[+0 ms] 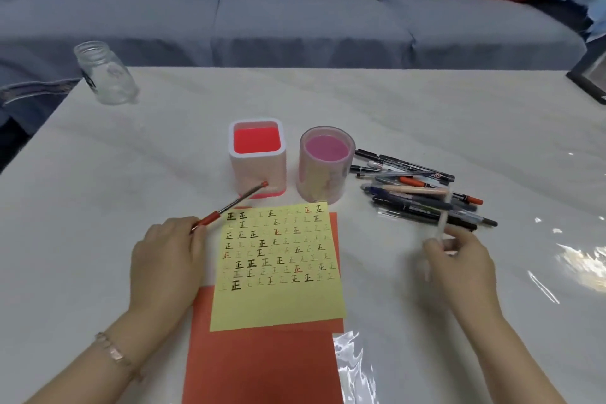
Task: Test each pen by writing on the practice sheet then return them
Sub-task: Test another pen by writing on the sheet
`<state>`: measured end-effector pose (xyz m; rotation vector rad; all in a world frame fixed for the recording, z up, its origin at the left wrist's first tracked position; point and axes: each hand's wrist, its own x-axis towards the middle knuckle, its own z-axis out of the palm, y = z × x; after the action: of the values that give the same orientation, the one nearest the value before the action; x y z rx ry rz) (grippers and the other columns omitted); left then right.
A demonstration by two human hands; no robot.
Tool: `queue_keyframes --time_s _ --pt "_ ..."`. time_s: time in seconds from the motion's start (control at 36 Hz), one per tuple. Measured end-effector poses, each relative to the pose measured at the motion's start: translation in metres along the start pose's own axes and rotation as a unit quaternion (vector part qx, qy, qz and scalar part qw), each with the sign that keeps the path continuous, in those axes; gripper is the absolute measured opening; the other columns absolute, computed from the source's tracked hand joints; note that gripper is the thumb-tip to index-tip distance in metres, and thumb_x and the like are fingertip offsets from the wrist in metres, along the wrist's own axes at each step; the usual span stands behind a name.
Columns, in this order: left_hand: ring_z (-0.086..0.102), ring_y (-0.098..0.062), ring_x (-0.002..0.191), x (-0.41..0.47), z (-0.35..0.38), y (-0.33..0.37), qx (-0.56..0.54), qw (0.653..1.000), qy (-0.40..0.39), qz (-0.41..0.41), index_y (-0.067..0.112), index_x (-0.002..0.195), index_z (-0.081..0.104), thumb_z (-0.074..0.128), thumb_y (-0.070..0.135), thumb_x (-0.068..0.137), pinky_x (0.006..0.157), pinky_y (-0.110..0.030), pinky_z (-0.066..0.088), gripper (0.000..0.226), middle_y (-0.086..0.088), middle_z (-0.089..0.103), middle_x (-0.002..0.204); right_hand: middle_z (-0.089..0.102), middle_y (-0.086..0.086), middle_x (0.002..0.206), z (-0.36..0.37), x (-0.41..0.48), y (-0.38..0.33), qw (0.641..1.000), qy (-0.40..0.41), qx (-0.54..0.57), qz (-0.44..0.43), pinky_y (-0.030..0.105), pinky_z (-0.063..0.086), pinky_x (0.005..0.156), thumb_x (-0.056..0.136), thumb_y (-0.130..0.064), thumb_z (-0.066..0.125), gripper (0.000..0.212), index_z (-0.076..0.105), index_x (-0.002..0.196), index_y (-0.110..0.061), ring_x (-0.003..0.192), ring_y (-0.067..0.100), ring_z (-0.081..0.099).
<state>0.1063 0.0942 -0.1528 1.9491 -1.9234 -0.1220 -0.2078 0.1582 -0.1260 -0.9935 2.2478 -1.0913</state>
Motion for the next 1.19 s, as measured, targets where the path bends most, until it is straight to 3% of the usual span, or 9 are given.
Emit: queue_keyframes --time_s 0.08,0.39,0.44,0.5,0.58,0.69,0.83,1.0,1.19 --pt "0.054 -0.038 0.086 0.001 0.006 -0.020 0.024 0.999 0.014 -0.019 0.009 0.093 0.070 0.056 0.011 0.090 0.069 -0.037 0.032 0.015 -0.014 0.064 0.094 0.056 -0.003 0.072 0.009 -0.019 -0.020 0.998 -0.007 0.066 -0.022 0.007 0.036 0.041 0.087 -0.009 0.052 0.026 0.052 0.110 -0.021 0.043 0.001 0.053" --pt "0.051 -0.039 0.096 0.004 0.011 -0.029 0.013 0.999 0.010 -0.051 0.007 0.106 0.069 0.065 0.012 0.083 0.080 -0.043 0.037 0.023 -0.016 0.060 0.103 0.053 -0.006 0.066 0.051 -0.065 -0.064 0.960 -0.170 0.208 -0.078 0.010 0.035 0.043 0.087 -0.004 0.057 0.018 0.062 0.085 -0.022 0.042 0.000 0.046" --pt "0.043 -0.032 0.109 -0.001 0.005 -0.016 -0.048 0.998 0.021 -0.037 0.009 0.116 0.063 0.061 0.017 0.086 0.091 -0.041 0.033 0.031 -0.013 0.056 0.113 0.052 0.003 0.067 0.056 -0.069 -0.068 0.945 -0.203 0.249 -0.057 0.012 0.035 0.041 0.089 -0.005 0.055 0.009 0.061 0.085 -0.010 0.041 0.002 0.046" --pt "0.035 -0.013 0.111 -0.008 -0.007 0.002 -0.139 0.990 0.007 0.008 0.012 0.120 0.060 0.051 0.029 0.087 0.096 -0.023 0.026 0.038 -0.002 0.051 0.115 0.050 0.010 0.062 0.060 -0.072 -0.072 0.930 -0.225 0.287 -0.047 0.015 0.035 0.040 0.090 -0.005 0.053 0.010 0.056 0.080 -0.004 0.040 0.008 0.043" --pt "0.045 0.006 0.102 -0.021 -0.030 0.036 -0.313 0.944 -0.097 0.042 0.029 0.116 0.058 0.046 0.038 0.091 0.088 -0.003 0.028 0.029 0.012 0.056 0.112 0.049 0.009 0.052 0.066 -0.078 -0.078 0.912 -0.241 0.328 -0.052 0.018 0.040 0.042 0.090 0.000 0.051 0.014 0.051 0.076 -0.002 0.041 0.012 0.047" --pt "0.052 0.004 0.092 -0.035 -0.041 0.061 -0.357 0.891 -0.244 0.140 0.038 0.107 0.054 0.040 0.039 0.094 0.080 -0.013 0.039 0.019 0.018 0.060 0.099 0.055 0.005 0.049 0.075 -0.087 -0.078 0.895 -0.256 0.359 -0.058 0.021 0.046 0.046 0.087 0.004 0.055 0.015 0.048 0.074 0.000 0.044 0.013 0.053" --pt "0.047 -0.010 0.090 -0.039 -0.037 0.064 -0.223 0.916 -0.251 0.218 0.016 0.107 0.051 0.027 0.035 0.099 0.084 -0.029 0.038 0.032 0.004 0.052 0.098 0.036 -0.004 0.038 0.071 -0.086 -0.069 0.906 -0.262 0.323 -0.081 0.014 0.028 0.038 0.080 -0.032 0.051 0.033 0.041 0.060 -0.008 0.036 0.006 0.030" --pt "0.043 -0.011 0.061 -0.046 -0.028 0.058 -0.259 0.888 -0.270 0.266 0.014 0.092 0.049 0.026 0.044 0.092 0.062 -0.031 0.039 0.038 0.007 0.048 0.067 0.036 -0.004 0.036 0.065 -0.087 -0.061 0.904 -0.293 0.292 -0.109 0.011 0.030 0.042 0.083 -0.034 0.043 0.038 0.039 0.059 -0.006 0.037 0.003 0.032" --pt "0.042 -0.003 0.057 -0.043 -0.033 0.055 -0.256 0.898 -0.284 0.218 0.045 0.102 0.041 0.022 0.050 0.095 0.055 -0.019 0.030 0.021 0.011 0.046 0.061 0.051 0.001 0.039 0.050 -0.074 -0.055 0.883 -0.331 0.274 -0.188 0.014 0.036 0.044 0.078 -0.046 0.048 0.030 0.051 0.057 -0.025 0.038 0.007 0.042"
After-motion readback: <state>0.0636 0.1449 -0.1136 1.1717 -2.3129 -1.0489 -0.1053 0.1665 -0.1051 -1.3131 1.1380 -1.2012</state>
